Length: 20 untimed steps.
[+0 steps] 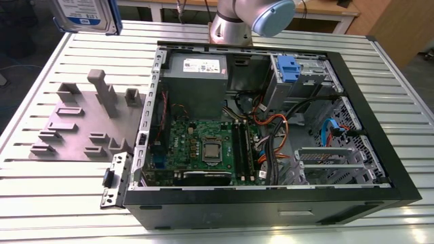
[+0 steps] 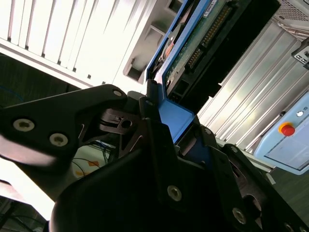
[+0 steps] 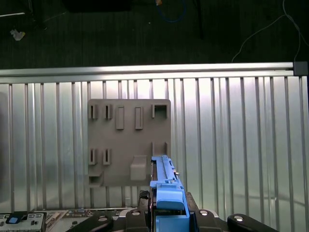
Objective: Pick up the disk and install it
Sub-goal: 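Pick up the disk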
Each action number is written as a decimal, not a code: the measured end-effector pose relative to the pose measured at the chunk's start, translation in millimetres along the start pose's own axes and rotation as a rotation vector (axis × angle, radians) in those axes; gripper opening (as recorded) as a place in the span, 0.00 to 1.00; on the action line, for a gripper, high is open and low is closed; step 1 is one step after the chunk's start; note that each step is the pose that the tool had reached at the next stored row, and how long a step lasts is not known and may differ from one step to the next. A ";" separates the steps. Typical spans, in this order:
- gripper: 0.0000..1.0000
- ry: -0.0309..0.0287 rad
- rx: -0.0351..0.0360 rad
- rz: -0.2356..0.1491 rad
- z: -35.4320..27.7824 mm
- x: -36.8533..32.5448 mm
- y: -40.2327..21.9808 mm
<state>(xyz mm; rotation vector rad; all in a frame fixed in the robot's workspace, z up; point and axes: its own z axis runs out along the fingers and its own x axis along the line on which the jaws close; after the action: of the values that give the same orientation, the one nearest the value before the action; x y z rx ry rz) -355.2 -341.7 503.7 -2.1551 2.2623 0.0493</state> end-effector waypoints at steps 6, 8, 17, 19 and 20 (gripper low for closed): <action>0.37 0.0000 0.0000 0.000 0.0 -0.2 -4.9; 0.37 0.0000 0.0000 0.000 -0.1 -0.3 -7.4; 0.37 0.0000 0.0000 0.000 -0.2 -0.8 -17.4; 0.37 0.0000 0.0001 0.000 -0.1 -0.9 -18.5; 0.37 0.0000 0.0001 0.000 -0.2 -0.9 -19.2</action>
<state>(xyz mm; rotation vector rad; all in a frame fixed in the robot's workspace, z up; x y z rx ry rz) -335.9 -341.7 503.7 -2.1550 2.2622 0.0492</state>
